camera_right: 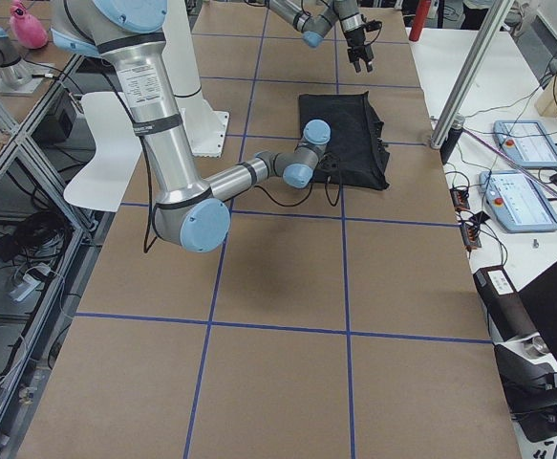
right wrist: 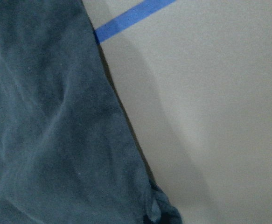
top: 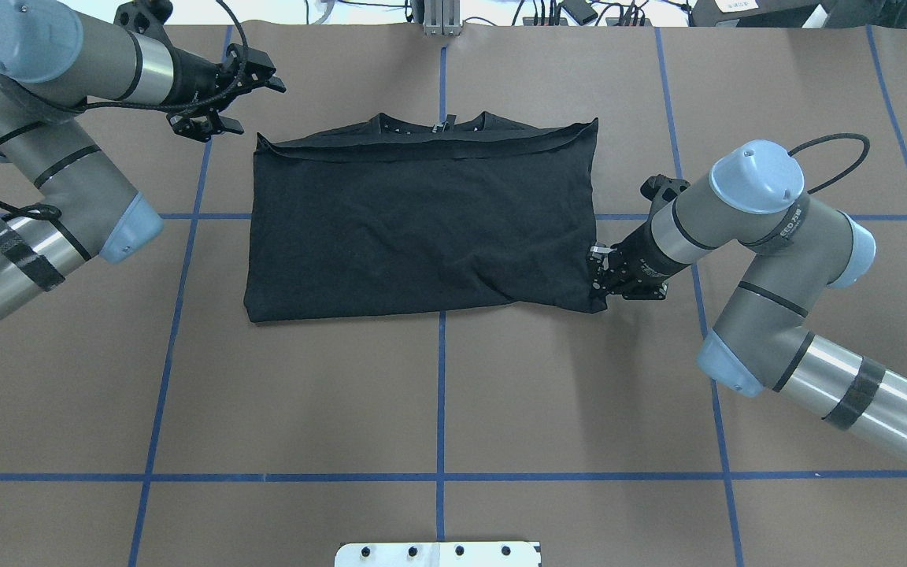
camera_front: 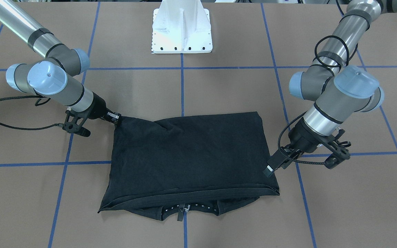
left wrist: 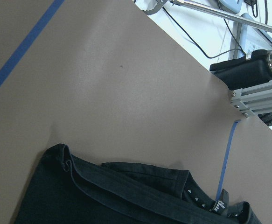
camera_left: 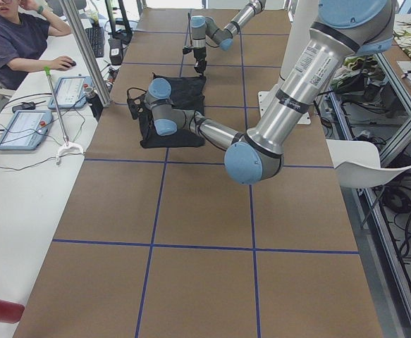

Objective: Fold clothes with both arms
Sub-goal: 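Grasp the folded shirt's corner with the right gripper, then lift the corner with the right gripper and pull it toward the robot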

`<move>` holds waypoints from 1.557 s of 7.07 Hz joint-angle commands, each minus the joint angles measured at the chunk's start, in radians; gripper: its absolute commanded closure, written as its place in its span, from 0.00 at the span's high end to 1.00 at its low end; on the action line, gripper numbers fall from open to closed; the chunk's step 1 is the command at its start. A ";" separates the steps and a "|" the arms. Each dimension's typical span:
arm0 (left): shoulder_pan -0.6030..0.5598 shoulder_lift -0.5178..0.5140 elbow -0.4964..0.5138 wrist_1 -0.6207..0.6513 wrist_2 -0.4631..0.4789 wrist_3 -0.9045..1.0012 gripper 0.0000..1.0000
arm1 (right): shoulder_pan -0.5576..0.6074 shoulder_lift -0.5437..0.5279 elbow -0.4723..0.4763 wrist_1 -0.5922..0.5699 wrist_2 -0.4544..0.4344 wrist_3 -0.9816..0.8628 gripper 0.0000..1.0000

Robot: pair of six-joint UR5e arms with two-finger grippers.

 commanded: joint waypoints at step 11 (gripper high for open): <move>0.043 0.006 -0.008 0.000 0.023 0.002 1.00 | -0.286 -0.088 0.339 0.001 0.246 0.051 0.00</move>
